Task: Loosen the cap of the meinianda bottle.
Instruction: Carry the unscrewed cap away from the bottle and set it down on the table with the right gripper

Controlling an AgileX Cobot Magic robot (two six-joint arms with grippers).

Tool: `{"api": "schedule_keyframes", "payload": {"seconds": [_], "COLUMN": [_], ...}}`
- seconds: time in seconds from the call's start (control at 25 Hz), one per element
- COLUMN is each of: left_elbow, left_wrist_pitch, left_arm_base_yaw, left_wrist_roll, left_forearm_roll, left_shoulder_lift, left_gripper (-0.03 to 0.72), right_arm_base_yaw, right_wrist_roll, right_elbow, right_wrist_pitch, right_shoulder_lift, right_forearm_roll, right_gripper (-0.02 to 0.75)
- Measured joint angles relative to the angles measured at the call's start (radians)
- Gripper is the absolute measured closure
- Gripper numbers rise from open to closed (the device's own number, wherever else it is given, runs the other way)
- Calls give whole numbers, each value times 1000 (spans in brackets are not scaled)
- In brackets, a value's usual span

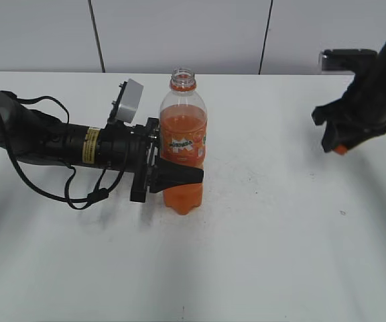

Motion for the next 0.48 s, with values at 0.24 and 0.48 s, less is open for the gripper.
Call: {"api": "schedule_keyframes", "payload": {"seconds": [0.24, 0.48], "left_elbow": [0, 0], "left_wrist_pitch": [0, 0], "left_arm_base_yaw": [0, 0], "left_wrist_roll": [0, 0], "left_forearm_roll": [0, 0], "left_shoulder_lift": [0, 0], "left_gripper": [270, 270], "right_arm_base_yaw": [-45, -46], "right_wrist_roll": [50, 85], "right_elbow": [181, 198], "right_wrist_pitch": [-116, -151], "right_shoulder_lift": [0, 0], "right_forearm_roll": [-38, -128], "right_gripper": [465, 465]}}
